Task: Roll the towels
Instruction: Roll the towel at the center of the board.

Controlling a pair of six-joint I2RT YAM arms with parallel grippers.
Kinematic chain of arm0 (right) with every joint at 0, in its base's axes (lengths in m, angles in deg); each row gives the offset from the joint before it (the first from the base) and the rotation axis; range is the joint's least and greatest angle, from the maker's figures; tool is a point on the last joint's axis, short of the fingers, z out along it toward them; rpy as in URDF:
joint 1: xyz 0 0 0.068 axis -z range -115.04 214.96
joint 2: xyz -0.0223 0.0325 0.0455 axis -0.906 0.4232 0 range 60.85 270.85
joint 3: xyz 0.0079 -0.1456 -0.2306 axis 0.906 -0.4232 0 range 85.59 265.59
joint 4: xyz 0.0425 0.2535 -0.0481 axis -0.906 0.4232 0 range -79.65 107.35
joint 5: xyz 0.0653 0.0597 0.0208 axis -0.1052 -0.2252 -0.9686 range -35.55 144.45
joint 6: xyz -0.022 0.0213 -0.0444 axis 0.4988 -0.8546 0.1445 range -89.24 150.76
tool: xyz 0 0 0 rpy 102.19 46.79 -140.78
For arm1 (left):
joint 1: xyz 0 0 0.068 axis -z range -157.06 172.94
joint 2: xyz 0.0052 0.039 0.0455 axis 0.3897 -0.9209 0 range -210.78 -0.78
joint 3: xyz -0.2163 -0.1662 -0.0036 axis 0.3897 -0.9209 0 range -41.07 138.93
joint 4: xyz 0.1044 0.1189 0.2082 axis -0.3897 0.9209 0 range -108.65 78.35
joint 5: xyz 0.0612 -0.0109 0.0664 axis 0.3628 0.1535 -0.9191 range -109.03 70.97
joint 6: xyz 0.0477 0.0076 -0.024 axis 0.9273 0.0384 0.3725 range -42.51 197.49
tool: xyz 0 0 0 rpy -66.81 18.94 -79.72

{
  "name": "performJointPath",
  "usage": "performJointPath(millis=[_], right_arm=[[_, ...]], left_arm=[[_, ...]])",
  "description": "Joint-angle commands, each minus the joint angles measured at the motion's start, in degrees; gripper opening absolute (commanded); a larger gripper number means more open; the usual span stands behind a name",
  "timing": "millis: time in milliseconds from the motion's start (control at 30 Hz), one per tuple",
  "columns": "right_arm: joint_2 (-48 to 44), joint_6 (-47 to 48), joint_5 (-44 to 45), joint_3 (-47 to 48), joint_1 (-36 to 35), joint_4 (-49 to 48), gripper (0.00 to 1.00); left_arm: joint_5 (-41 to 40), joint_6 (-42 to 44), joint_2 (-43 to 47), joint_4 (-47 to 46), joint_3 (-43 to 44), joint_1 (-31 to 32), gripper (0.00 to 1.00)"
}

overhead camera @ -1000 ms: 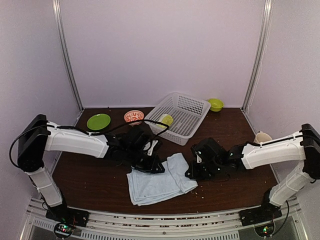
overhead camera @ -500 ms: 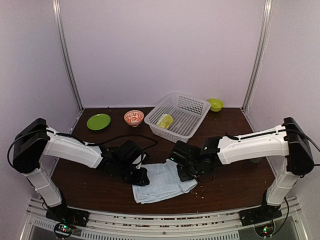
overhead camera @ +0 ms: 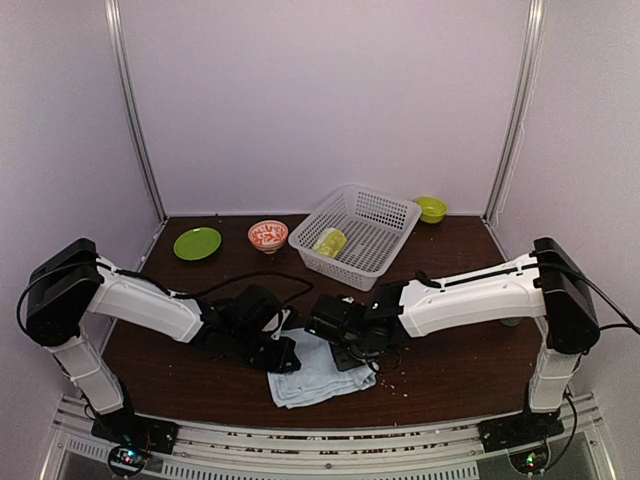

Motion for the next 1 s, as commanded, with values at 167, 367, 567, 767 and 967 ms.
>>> performJointPath(millis=[167,367,567,767,967], right_arm=[[-2.79,-0.59,-4.94,-2.66,-0.78,-9.82,0.19],[-3.85,1.31,-8.42,-4.95,-0.74,-15.49,0.24],[-4.2,2.9,-14.15,-8.37,-0.74,-23.04,0.32],[-4.52,0.98,-19.68,-14.07,0.05,-32.58,0.43],[-5.12,-0.81,-22.59,-19.85,1.5,-40.43,0.48]], left_arm=[[0.5,-0.22,-0.69,-0.7,-2.18,0.2,0.0],[0.13,-0.22,0.09,0.06,-2.58,0.2,0.0],[-0.8,0.96,3.13,3.62,-2.23,0.12,0.0],[-1.23,1.96,8.96,8.4,-0.93,0.08,0.02],[-2.64,2.06,12.73,10.73,2.86,0.02,0.03]])
